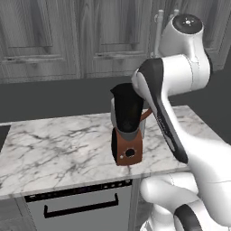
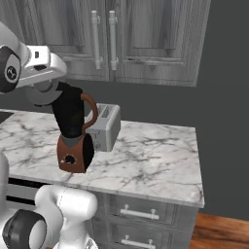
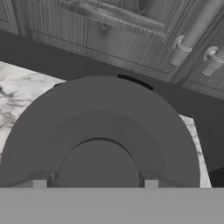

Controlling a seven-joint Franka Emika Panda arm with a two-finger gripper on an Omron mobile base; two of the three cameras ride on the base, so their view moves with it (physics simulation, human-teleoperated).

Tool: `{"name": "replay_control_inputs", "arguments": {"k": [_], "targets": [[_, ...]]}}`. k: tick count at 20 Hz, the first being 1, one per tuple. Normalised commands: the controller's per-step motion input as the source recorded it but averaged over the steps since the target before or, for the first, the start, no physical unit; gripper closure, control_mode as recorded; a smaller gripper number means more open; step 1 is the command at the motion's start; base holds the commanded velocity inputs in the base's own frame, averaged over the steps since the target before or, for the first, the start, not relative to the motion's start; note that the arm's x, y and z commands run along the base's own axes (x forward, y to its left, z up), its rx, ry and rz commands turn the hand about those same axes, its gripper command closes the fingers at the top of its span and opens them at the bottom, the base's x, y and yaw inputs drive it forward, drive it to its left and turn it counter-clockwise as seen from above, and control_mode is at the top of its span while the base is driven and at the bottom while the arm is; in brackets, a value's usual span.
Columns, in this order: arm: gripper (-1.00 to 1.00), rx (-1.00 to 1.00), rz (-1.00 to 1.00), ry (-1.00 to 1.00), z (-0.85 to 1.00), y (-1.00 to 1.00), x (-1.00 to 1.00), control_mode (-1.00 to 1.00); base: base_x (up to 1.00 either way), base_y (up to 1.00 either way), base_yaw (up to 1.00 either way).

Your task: Open the blender lid, put the pear in the blender, close the lid, and start the blender.

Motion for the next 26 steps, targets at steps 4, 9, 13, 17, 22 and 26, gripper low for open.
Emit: {"name": "replay_control_inputs", "arguments": {"k": [4,9,13,17,22,26], "targets": [[1.00,0.00,0.00,0.17,0.00,0.06,0.44,-1.00,0.00,0.00,0.00],[1.00,-0.01,0.00,0.09,0.00,0.02,0.32,-1.00,0.00,0.00,0.00],[1.00,-0.04,0.00,0.01,-0.02,0.05,0.09,-1.00,0.00,0.00,0.00],[1.00,-0.02,0.00,0.00,-0.12,0.03,0.00,-1.00,0.00,0.00,0.00],[1.00,0.00,0.00,0.01,-0.18,0.00,0.03,-1.00,0.00,0.00,0.00],[1.00,0.00,0.00,0.06,-0.06,0.01,0.19,-1.00,0.00,0.00,0.00]]}}
